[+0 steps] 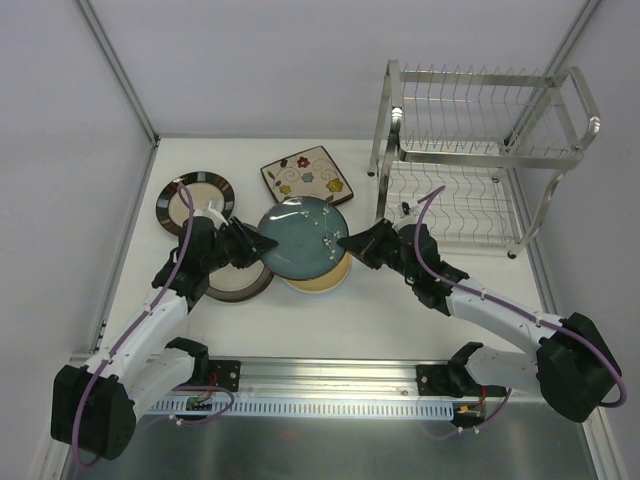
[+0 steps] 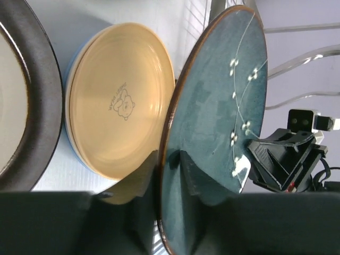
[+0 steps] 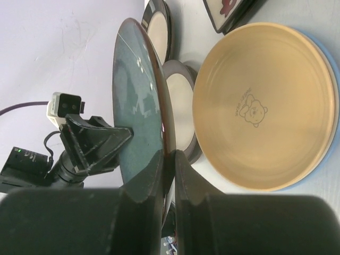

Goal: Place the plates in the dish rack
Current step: Pass the plate from the right arm to the left, then pass the plate from the left arm to the right

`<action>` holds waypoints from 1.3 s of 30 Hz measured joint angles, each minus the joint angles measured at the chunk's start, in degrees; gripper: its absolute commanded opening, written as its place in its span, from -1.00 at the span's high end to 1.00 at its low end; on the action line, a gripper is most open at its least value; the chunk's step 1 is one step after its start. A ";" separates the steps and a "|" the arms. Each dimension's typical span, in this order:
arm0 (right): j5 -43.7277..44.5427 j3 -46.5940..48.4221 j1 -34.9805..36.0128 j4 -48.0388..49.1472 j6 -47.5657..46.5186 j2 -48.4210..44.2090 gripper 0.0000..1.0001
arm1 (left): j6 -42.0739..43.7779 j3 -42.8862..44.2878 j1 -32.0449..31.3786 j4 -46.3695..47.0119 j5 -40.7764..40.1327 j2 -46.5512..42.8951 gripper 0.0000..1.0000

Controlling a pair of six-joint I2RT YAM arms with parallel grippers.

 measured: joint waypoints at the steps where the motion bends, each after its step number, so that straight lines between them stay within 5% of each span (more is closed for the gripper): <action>1: -0.07 0.00 0.00 0.07 -0.04 0.00 0.99 | -0.22 -0.24 0.00 0.13 0.02 -0.09 0.76; 6: -0.11 0.00 -0.50 -0.44 0.11 0.13 0.94 | -2.25 -0.87 0.02 2.25 0.20 -2.80 1.00; 15: -2.67 0.00 -0.35 0.76 -1.92 -0.11 0.11 | -3.85 -3.65 0.02 3.48 0.24 -5.95 1.00; 20: -3.89 0.70 -0.04 0.11 -4.13 -0.50 -0.07 | -4.74 -4.92 0.04 4.57 0.83 -6.60 1.00; 31: -5.03 4.68 1.31 -0.90 -6.60 0.92 -0.12 | -4.48 -4.94 0.04 6.84 2.56 -9.05 1.00; 35: -5.51 5.22 1.75 -1.64 -7.28 1.42 0.02 | -4.39 -4.94 0.00 6.86 4.04 -9.35 1.00; 39: -5.25 5.49 1.79 -3.19 -8.46 1.42 0.52 | -4.46 -4.94 0.02 7.23 4.76 -9.55 1.00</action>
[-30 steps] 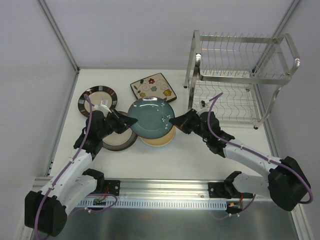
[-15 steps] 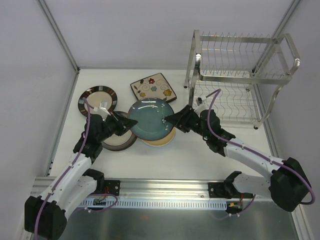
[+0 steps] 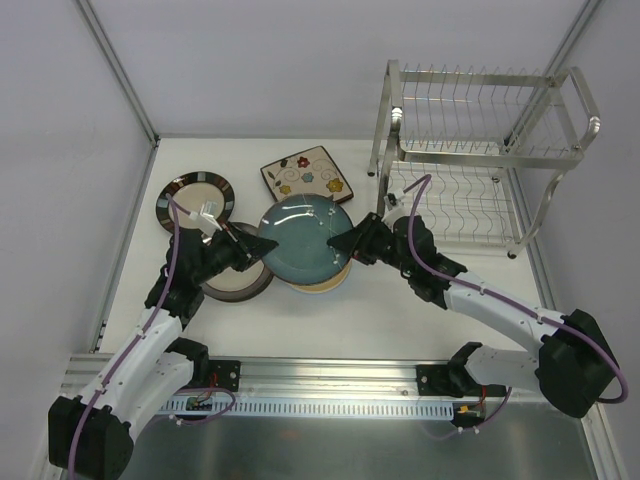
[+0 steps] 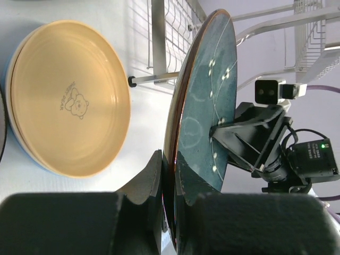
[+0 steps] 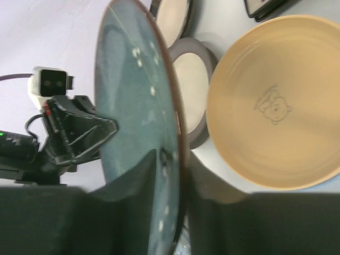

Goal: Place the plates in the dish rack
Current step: Pass the plate from the left arm to the right, then insert the plate into the dish rack

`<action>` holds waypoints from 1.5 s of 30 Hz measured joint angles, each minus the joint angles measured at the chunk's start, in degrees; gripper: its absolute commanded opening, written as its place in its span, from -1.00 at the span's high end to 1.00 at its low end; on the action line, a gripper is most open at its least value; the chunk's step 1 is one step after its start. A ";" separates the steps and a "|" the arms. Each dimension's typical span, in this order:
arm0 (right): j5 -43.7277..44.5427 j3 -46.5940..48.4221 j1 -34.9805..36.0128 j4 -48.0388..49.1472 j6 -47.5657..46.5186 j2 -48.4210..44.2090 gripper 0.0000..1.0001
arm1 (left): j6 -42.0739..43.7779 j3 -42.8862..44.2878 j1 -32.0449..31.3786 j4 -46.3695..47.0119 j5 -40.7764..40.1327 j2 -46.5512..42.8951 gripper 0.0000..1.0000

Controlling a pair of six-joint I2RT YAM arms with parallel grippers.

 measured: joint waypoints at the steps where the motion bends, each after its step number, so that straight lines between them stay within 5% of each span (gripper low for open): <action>1: 0.11 0.00 -0.13 -0.37 -0.22 -0.02 0.63 | 0.09 0.00 0.02 0.35 0.04 -0.04 1.00; 4: 0.39 0.11 -0.44 -0.31 0.85 -0.26 0.98 | -0.24 0.00 0.13 0.57 0.07 -0.07 1.00; 7: 0.59 0.31 -0.57 -0.63 1.49 -1.03 0.99 | -0.22 0.00 0.35 1.92 0.83 -0.13 1.00; 9: 0.68 0.42 -0.57 -1.20 1.27 -1.86 0.99 | -0.28 0.00 0.35 2.23 1.31 -0.13 0.64; 14: 1.42 1.01 0.00 -5.35 -1.86 -4.76 0.99 | 0.46 0.07 -0.13 2.21 4.09 -0.17 0.09; 18: 2.36 1.99 0.33 -12.15 -5.40 -8.02 0.99 | 1.18 0.15 -0.50 1.86 4.98 -0.98 -0.26; 23: 4.90 7.21 0.26 -26.03 -11.91 -11.93 0.99 | 3.50 0.68 -0.48 1.64 4.87 -3.17 -0.92; 33: 13.64 30.03 -0.85 -52.15 -26.95 -16.37 0.99 | 15.80 5.60 -0.48 -9.14 -0.44 -8.02 -0.98; 45: 20.63 57.48 -2.45 -63.67 -42.73 -15.78 0.99 | 33.00 7.98 -0.48 -25.70 -10.82 -12.79 -0.98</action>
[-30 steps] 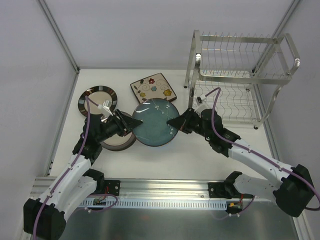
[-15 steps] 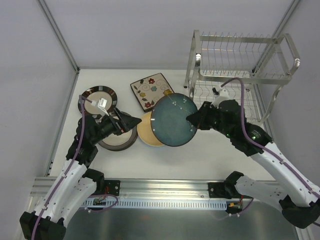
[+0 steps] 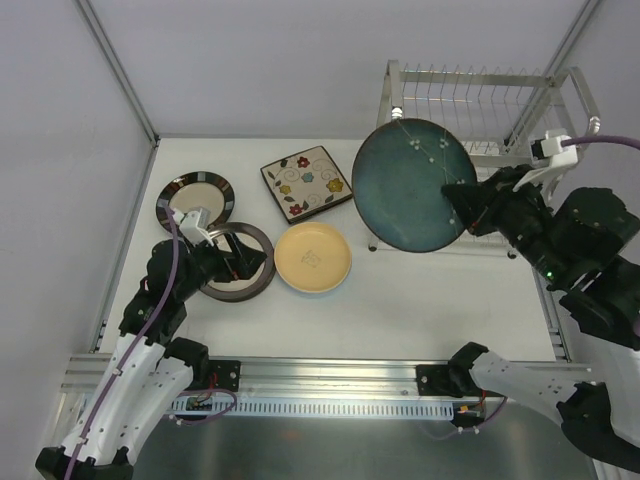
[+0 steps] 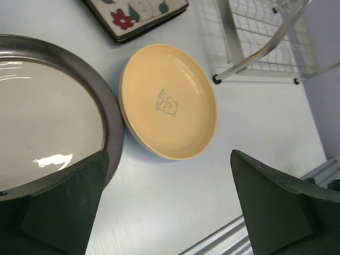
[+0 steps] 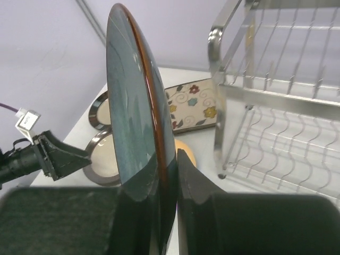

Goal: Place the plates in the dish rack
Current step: Insert the plate into the dish rack

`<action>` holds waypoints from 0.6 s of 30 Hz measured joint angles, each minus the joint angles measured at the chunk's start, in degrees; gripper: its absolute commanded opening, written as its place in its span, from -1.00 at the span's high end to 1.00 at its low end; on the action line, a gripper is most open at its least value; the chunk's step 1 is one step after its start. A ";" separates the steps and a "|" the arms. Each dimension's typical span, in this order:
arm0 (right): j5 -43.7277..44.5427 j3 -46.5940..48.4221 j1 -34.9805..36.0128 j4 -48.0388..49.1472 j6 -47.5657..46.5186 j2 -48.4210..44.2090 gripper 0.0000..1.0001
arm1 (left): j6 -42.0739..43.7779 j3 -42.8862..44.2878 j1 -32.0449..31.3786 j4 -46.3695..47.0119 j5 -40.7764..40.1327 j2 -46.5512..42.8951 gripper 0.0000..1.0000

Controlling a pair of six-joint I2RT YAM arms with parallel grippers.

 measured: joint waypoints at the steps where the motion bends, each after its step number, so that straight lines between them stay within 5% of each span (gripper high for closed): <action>1: 0.68 1.62 -0.04 -0.28 -1.33 0.50 0.99 | 1.05 0.09 0.00 -1.20 -0.66 -0.13 -0.98; 18: 15.98 22.34 -2.01 5.79 -28.11 14.05 0.99 | 13.60 1.11 0.00 -10.47 -10.86 -3.37 -0.98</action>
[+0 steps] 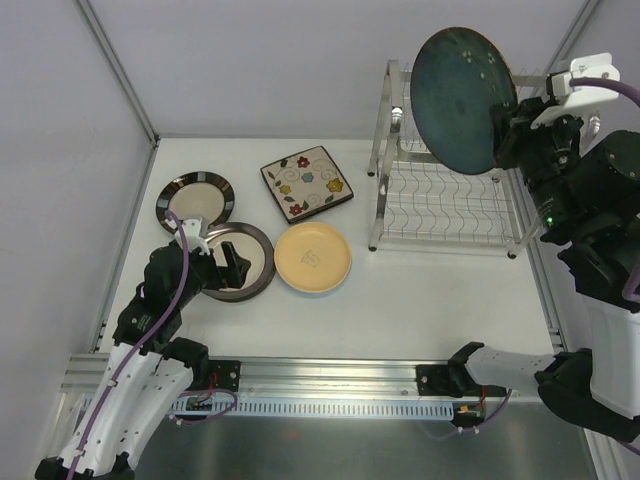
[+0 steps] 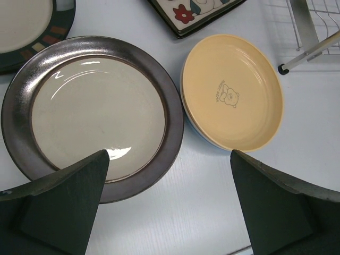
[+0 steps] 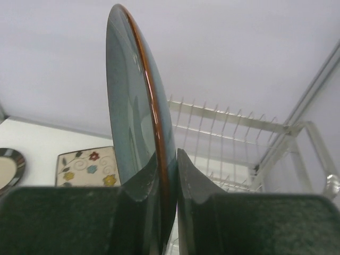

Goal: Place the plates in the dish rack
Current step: Insert the plate into the dish rack

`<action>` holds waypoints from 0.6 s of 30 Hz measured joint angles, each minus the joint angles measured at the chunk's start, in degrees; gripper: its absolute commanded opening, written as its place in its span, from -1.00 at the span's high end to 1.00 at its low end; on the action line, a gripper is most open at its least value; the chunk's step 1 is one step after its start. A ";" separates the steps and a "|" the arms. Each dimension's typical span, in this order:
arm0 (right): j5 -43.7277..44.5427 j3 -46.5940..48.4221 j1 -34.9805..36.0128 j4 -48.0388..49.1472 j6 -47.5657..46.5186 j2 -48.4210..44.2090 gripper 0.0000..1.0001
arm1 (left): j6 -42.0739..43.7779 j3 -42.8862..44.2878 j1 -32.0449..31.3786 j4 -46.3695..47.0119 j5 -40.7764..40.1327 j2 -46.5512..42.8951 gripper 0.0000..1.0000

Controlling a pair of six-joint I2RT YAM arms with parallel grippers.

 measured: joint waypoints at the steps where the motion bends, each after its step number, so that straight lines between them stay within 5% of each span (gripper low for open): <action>1: 0.13 0.85 -0.74 0.94 -1.27 0.94 0.99 | 0.28 0.00 0.00 0.00 -0.17 -0.15 -0.98; 9: -4.85 3.93 -15.19 4.24 -2.01 6.99 1.00 | 1.40 -0.42 0.00 -0.02 -1.55 -0.42 -0.98; 18: -24.92 0.63 -44.92 6.25 10.69 12.02 1.00 | 2.23 -3.21 0.00 0.44 -1.62 -3.80 -0.98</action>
